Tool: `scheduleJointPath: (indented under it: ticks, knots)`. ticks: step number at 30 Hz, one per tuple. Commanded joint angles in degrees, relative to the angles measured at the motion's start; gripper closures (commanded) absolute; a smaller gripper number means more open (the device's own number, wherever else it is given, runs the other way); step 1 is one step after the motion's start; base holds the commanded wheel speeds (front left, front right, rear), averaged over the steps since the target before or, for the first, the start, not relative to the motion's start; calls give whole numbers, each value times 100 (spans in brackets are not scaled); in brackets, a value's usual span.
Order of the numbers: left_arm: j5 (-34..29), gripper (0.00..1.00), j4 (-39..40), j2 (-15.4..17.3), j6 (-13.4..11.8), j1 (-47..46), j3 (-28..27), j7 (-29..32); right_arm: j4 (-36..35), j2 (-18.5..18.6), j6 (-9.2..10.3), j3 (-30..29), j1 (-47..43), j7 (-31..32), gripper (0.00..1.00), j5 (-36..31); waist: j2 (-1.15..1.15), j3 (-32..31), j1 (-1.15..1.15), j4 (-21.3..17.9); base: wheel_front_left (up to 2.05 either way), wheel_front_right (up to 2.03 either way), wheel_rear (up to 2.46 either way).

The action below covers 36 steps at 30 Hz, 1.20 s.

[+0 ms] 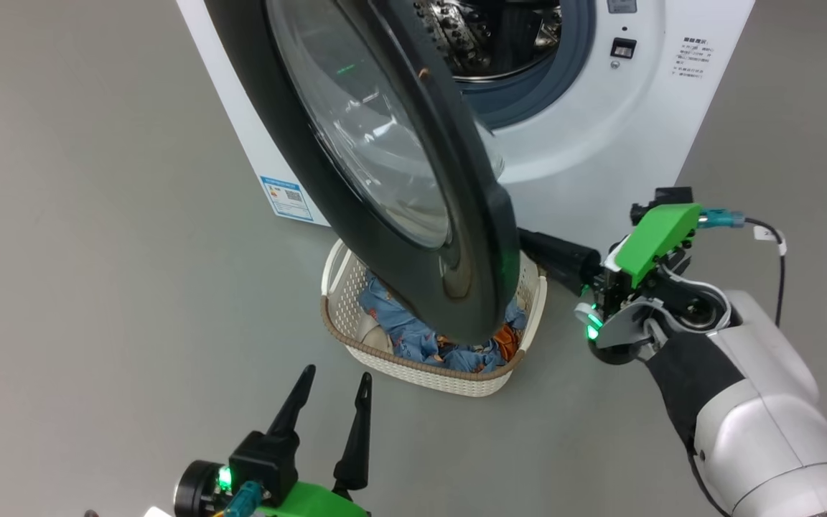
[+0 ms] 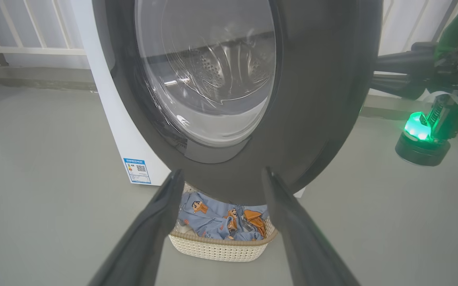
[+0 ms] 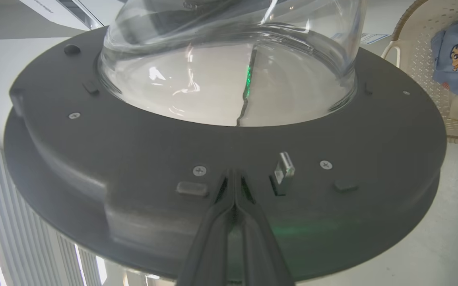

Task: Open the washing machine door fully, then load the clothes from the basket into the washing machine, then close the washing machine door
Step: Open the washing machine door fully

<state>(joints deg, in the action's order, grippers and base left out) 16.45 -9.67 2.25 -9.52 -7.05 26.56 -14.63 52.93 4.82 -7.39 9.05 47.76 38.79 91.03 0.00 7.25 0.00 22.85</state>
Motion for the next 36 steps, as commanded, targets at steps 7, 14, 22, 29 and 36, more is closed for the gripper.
scheduleJointPath:
  ticks: [7,14,22,29,36]
  knots:
    - [-81,0,78,63,39,-19,-158,-37,-454,-193,-10,850,-191,-116,100,753,0,-77,0,40,0,0,0]
    - [-100,0,62,63,48,3,-135,-37,-603,-194,-10,1451,-281,-312,100,1199,0,-119,0,87,0,0,0]
    - [-113,0,42,63,62,51,-133,-37,-667,-194,-10,2013,-334,-432,100,1555,0,-184,0,135,0,0,0]
    - [-128,0,29,63,73,90,-134,-37,-768,-194,-10,2403,-374,-538,100,1883,0,-228,0,144,0,0,0]
    - [-152,0,35,63,77,113,-163,-37,-825,-194,-10,2709,-383,-729,100,2078,0,-269,0,108,0,0,0]
